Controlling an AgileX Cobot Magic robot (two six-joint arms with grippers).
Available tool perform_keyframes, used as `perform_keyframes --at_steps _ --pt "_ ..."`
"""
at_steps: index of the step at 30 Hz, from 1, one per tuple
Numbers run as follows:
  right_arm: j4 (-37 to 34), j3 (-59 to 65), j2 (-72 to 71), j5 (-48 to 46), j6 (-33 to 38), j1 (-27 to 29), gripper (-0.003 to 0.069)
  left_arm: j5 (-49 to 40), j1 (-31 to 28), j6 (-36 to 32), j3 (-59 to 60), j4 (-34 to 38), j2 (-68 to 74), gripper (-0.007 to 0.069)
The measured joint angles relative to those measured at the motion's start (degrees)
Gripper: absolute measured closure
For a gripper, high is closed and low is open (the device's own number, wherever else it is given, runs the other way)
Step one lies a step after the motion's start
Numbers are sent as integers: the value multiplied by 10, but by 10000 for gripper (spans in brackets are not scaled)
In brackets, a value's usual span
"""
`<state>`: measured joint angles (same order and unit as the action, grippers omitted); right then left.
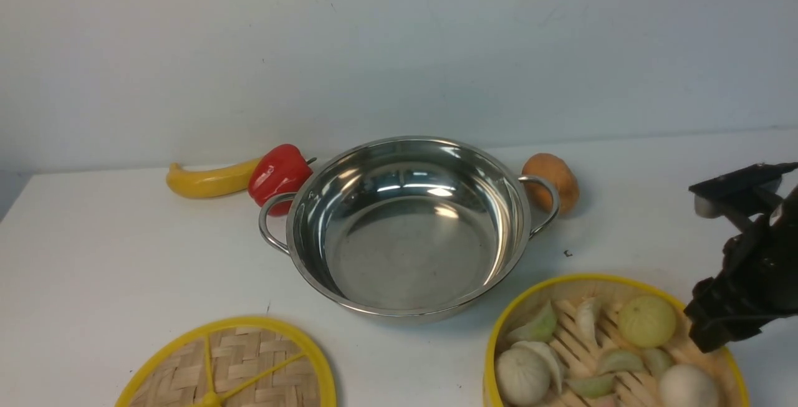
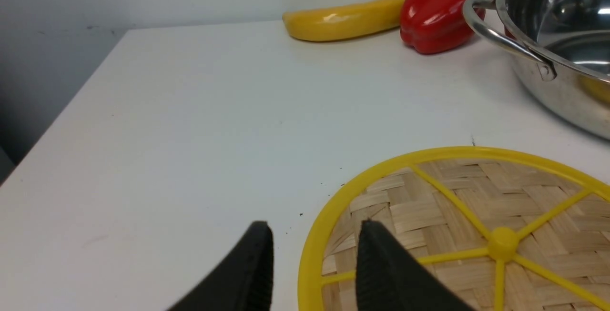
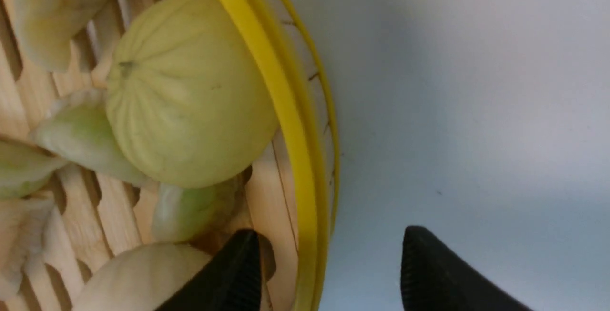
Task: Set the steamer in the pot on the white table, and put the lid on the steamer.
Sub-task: 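Reach for and grasp the rim of the bamboo steamer holding the buns with the right gripper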
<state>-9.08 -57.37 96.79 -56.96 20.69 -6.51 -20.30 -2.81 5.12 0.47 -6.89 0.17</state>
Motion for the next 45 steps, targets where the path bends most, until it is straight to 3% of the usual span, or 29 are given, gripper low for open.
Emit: perform_keyframes --at_steps 9,22,45 --pt "0 -14 45 10 0 0 274 0 0 0 0 0 0 384" --pt "-2 -14 45 17 0 -1 426 0 0 0 0 0 0 384" --pt "-15 -14 45 16 21 -1 389 0 0 0 0 0 0 384"
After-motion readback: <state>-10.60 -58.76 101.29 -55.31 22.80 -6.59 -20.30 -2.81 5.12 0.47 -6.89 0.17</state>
